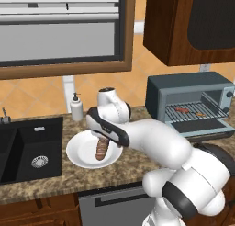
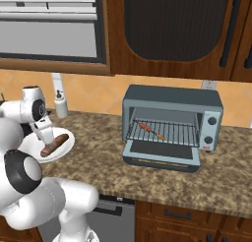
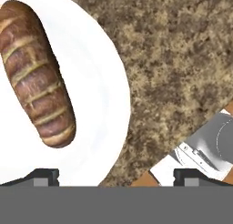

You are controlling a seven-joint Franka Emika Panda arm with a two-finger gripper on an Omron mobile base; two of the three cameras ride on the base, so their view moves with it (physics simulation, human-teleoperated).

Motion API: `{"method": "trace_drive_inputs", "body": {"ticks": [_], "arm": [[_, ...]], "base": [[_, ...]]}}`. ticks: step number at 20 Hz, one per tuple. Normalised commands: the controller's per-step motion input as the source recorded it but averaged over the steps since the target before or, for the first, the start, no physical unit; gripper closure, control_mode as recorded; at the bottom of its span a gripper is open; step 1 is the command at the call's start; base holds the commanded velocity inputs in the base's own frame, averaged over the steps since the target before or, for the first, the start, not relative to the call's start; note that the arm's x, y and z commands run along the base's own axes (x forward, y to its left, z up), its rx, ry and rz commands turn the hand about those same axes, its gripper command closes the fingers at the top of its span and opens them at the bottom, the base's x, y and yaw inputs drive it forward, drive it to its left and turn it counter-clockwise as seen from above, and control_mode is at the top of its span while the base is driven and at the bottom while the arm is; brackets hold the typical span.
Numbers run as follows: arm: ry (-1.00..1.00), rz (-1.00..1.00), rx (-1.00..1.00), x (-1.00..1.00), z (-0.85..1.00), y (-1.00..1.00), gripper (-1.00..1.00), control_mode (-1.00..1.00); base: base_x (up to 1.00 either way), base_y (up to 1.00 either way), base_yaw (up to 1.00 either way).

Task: Pick up the kebab skewer and baguette bread, and place them inside the toaster oven. Close the toaster oven door and start by setting the timer.

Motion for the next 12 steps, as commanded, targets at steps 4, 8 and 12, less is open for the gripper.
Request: {"method": "trace_drive_inputs", "body": {"ticks": [4, 8, 12], "arm": [[-0.08, 0.21, 0.06, 0.05, -0.43, 0.17, -1.0, -1.0], [-0.08, 0.18, 0.04, 0.03, -0.21, 0.29, -1.0, -1.0], [-0.09, 0.15, 0.01, 0.15, -0.33, 0.0, -1.0, -1.0]], "base": [[0.0, 0.0, 0.0], [0.0, 0.0, 0.0], [0.0, 0.0, 0.0]]}}
